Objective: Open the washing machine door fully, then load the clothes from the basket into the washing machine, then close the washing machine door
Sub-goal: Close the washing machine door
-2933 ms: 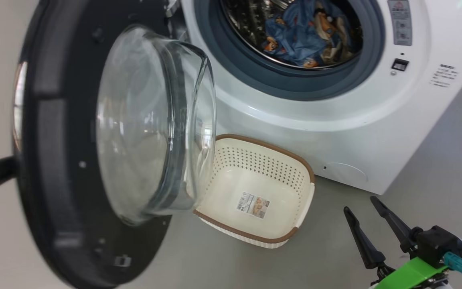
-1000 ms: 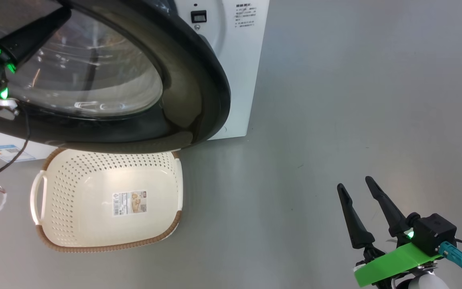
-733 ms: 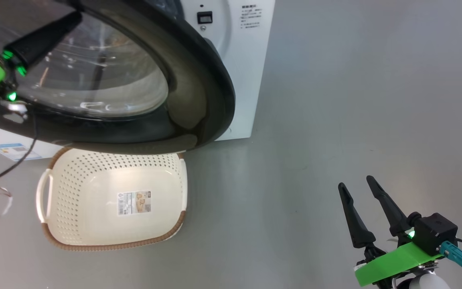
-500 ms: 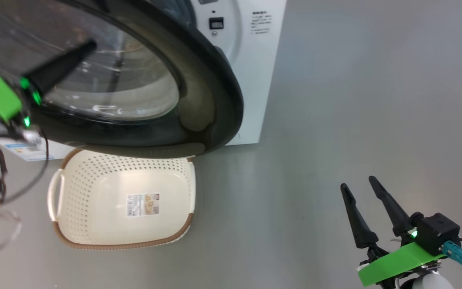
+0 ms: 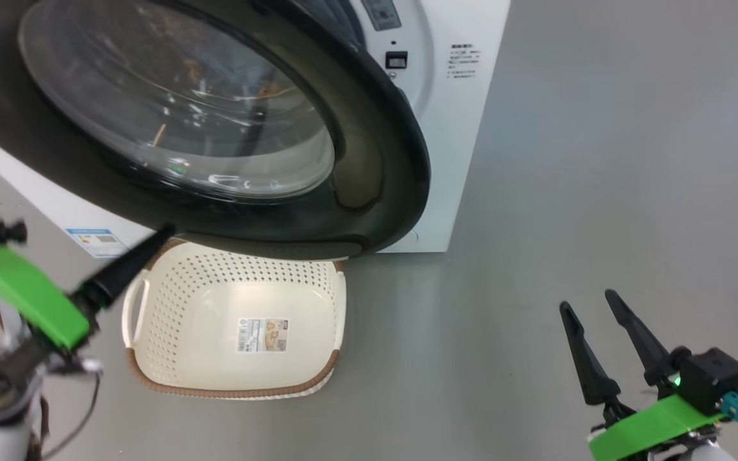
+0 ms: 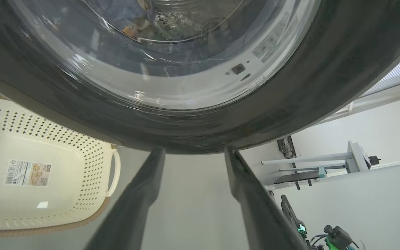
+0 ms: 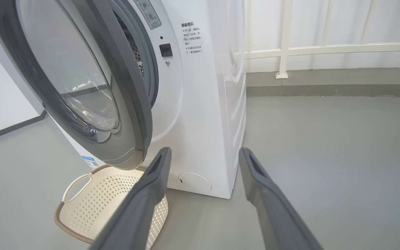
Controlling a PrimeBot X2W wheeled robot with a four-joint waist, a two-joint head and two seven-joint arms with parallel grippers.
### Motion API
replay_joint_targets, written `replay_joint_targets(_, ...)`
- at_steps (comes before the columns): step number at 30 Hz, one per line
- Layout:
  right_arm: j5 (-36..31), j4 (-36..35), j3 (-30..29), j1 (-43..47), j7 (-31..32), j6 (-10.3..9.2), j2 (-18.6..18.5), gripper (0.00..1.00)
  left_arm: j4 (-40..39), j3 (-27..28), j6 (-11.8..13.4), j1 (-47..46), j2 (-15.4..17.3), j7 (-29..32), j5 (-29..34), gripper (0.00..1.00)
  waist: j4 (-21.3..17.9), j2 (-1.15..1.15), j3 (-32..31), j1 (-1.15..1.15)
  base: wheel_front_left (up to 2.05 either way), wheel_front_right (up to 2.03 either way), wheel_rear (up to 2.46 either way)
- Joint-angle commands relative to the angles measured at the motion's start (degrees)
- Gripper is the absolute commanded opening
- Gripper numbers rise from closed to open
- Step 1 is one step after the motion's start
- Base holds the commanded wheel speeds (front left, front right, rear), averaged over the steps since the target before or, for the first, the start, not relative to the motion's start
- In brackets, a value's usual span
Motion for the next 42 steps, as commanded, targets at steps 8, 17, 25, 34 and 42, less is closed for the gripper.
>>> replay_joint_targets(8,0.2,-1.1,0.3,2.4,-0.3,0.08,-1.2,1.0,-2.6,-1.2,-0.2,9.6,4.8,-12.8,3.0,1.0,1.1,0.0,-1.4,0.0,0.0,0.0,0.0)
replay_joint_targets(17,0.2,-1.1,-0.9,3.7,-0.3,0.08,-1.5,1.0,-3.5,-4.3,-0.2,18.1,6.4,-26.7,1.1,1.0,-0.7,0.0,-1.8,0.0,0.0,0.0,0.0)
replay_joint_targets(25,0.4,-1.0,-1.8,5.6,-0.3,0.08,-1.7,1.0,-1.5,-10.2,-0.2,23.1,8.0,-41.6,3.1,1.0,-2.6,0.0,-3.0,0.0,0.0,0.0,0.0)
replay_joint_targets(34,0.5,-0.8,-2.6,6.1,-0.3,0.08,-1.6,1.0,3.9,-17.6,-0.2,23.0,9.5,-53.5,11.8,1.0,-3.5,0.0,-3.7,0.0,0.0,0.0,0.0)
replay_joint_targets(42,0.6,-0.9,-3.3,6.6,-0.3,0.08,-1.6,1.0,5.1,-8.1,-0.2,24.0,3.7,-53.9,26.7,1.0,-3.6,0.0,-4.3,0.0,0.0,0.0,0.0)
